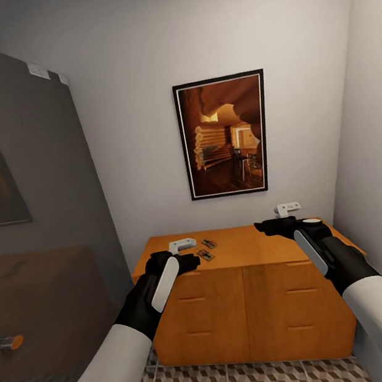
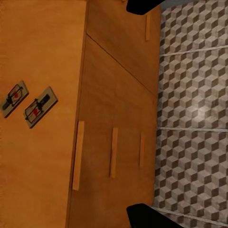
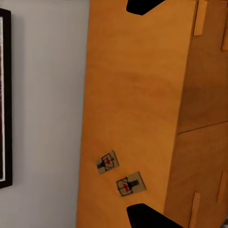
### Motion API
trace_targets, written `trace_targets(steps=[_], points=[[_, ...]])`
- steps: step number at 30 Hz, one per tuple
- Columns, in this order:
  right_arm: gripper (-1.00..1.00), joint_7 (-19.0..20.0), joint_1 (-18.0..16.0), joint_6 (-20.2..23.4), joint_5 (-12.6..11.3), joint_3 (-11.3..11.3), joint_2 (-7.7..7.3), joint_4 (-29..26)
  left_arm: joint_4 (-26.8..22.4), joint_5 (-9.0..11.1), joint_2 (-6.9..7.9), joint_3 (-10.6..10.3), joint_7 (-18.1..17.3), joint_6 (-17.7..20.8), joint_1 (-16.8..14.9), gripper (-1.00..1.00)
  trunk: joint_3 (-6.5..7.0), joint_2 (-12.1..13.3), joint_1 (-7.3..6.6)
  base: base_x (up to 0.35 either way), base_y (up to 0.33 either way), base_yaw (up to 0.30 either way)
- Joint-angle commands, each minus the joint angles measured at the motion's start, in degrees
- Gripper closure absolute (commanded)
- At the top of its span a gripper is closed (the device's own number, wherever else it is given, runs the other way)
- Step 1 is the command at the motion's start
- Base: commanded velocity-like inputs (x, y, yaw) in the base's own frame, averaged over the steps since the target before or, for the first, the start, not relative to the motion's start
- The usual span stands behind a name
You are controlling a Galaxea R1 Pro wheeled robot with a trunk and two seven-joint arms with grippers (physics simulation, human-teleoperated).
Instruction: Take the four mousetraps from the cabinet in the bathroom and place them on the bathroom floor. Make sure all four end up on the same floor surface, and ensure that at least two of them are either under or directly next to the same bathroom sink.
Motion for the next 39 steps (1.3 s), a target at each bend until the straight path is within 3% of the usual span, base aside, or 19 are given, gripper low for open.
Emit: trace_targets(steps=[1, 21, 39], points=[[-1.0, 0.08, -0.02, 0.24, 0.01, 0.09, -0.05, -0.05, -0.02, 0.58, 0.0, -0.07, 0.55, 0.08, -0.02, -1.0, -0.03, -0.04, 0.05, 0.241, 0.0, 0.0], [-1.0, 0.09, -0.02, 0.31, 0.09, 0.17, -0.05, -0.05, 0.11, 0.53, 0.0, -0.07, 0.63, 0.11, -0.02, -1.0, -0.03, -0.04, 0.05, 0.309, -0.006, 0.0], [-1.0, 0.09, -0.02, 0.24, 0.22, 0.18, -0.05, 0.03, 0.3, 0.49, 0.0, -0.07, 0.8, 0.16, -0.02, -1.0, -0.03, -0.04, 0.05, 0.323, -0.131, 0.0]])
